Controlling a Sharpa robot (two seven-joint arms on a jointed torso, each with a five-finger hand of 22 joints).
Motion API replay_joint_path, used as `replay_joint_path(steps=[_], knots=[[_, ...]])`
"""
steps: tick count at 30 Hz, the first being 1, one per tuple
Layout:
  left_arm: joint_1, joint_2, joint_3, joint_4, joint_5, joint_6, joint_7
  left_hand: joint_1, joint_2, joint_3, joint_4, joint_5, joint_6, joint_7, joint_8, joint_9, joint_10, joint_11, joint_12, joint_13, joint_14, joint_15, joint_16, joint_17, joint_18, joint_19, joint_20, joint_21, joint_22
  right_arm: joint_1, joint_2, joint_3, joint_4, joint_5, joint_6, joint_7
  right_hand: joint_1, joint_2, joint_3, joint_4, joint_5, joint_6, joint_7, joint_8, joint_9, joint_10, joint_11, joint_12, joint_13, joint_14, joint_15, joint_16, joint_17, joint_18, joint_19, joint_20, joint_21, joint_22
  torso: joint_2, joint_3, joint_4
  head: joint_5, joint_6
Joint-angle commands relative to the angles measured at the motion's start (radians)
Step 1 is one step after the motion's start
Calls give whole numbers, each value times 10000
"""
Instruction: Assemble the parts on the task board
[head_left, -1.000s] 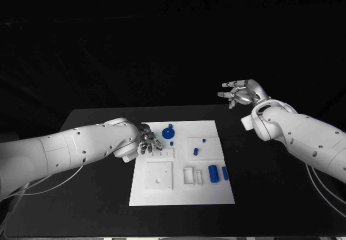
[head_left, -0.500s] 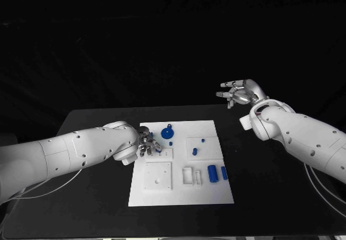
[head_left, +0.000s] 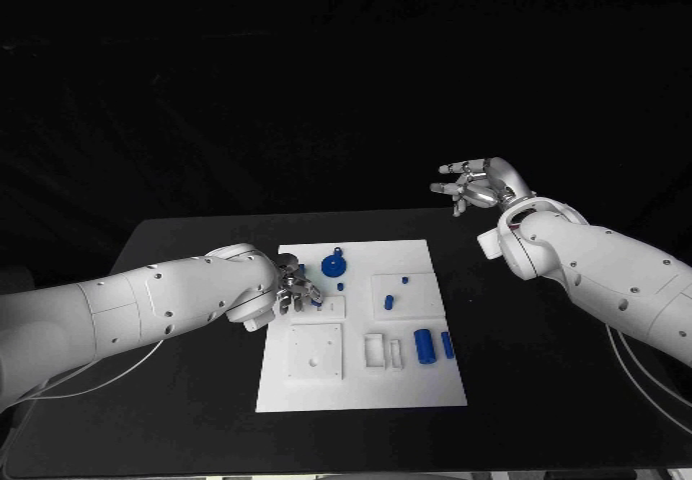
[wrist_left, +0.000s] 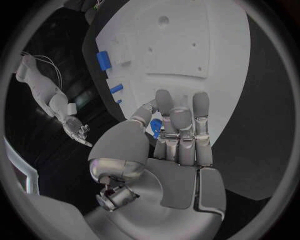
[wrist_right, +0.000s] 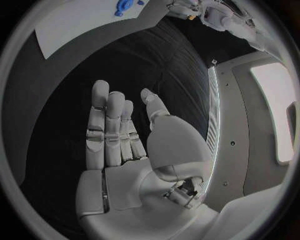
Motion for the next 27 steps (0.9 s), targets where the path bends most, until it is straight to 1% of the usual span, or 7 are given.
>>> replay_joint_path(steps=[1, 7, 8, 14, 19, 23, 27], knots=[[-36, 46, 2, -27, -195, -9, 93, 15, 93, 36, -7, 60, 2577, -1314, 38, 833, 359, -207, 60, 16, 39, -11, 62, 14, -113, -32, -18, 65, 13, 3, 18, 9, 19, -26, 125, 68, 53, 53, 49, -84, 16, -21, 17, -32, 9, -57, 7, 53, -17, -102, -5, -30, -16, -42, 10, 11, 20, -21, -3, -5, 3, -4, -10], [-73, 108, 3, -71, -250, 49, 103, 12, 94, 36, -10, 57, 2575, -1315, 38, 857, 360, -207, 68, 18, 41, -12, 80, 23, -111, -33, -18, 72, 16, 3, 36, 9, 39, -34, 135, 72, 63, 57, 61, -96, 13, -18, 17, -32, 9, -58, 7, 52, -19, -102, -6, -29, -17, -42, 10, 11, 21, -22, 1, -2, -7, 2, -17], [-76, 112, 3, -72, -252, 60, 101, 12, 94, 36, -11, 56, 2575, -1315, 38, 862, 360, -208, 70, 18, 41, -12, 84, 25, -111, -33, -18, 74, 17, 3, 38, 9, 41, -35, 137, 72, 32, 64, 110, -148, 12, -16, 18, -34, 8, -56, 6, 52, -28, -102, -6, -28, -19, -41, 10, 9, 32, -25, 0, -1, -6, -3, -16], [-84, 110, 3, -71, -267, 152, 86, 12, 90, 36, -19, 61, 2583, -1319, 42, 883, 360, -211, 86, 24, 50, -11, 111, 48, -113, -32, -17, 79, 19, 3, 38, 9, 46, -38, 181, 77, 32, 64, 110, -148, 12, -16, 18, -34, 8, -56, 6, 52, -28, -102, -6, -28, -19, -41, 10, 9, 32, -25, -1, 1, 6, -21, -61], [-86, 108, 3, -46, -377, 226, 98, 16, 69, 40, -46, 105, 2572, -1313, 34, 899, 356, -202, 73, 13, 35, 2, 73, -36, -115, -35, -9, 76, 16, 2, 48, 9, 45, -39, 206, 77, 32, 64, 110, -148, 12, -16, 18, -34, 8, -56, 6, 52, -28, -102, -6, -28, -19, -41, 10, 9, 32, -25, -1, 2, 11, -39, -65], [-87, 113, 3, -33, -418, 274, 99, 12, 69, 38, -46, 71, 2564, -1310, 31, 890, 359, -199, 50, -7, 45, 6, 53, -68, -111, -36, -1, 66, 7, 2, 55, 9, 45, -39, 221, 78, -7, 84, 153, -191, 15, 1, 18, -33, 9, -63, 5, 55, -34, -104, -6, -30, -23, -42, 2, 11, 34, -35, 0, -3, 6, -31, -70], [-88, 115, 3, -29, -461, 332, 91, 12, 69, 38, -46, 71, 2564, -1310, 31, 890, 359, -199, 50, -7, 45, 6, 53, -68, -111, -36, -1, 66, 7, 2, 61, 9, 41, -39, 231, 82, -7, 84, 153, -191, 15, 1, 18, -33, 9, -63, 5, 55, -34, -104, -6, -30, -23, -42, 2, 11, 34, -35, -4, 1, -1, -23, -80]])
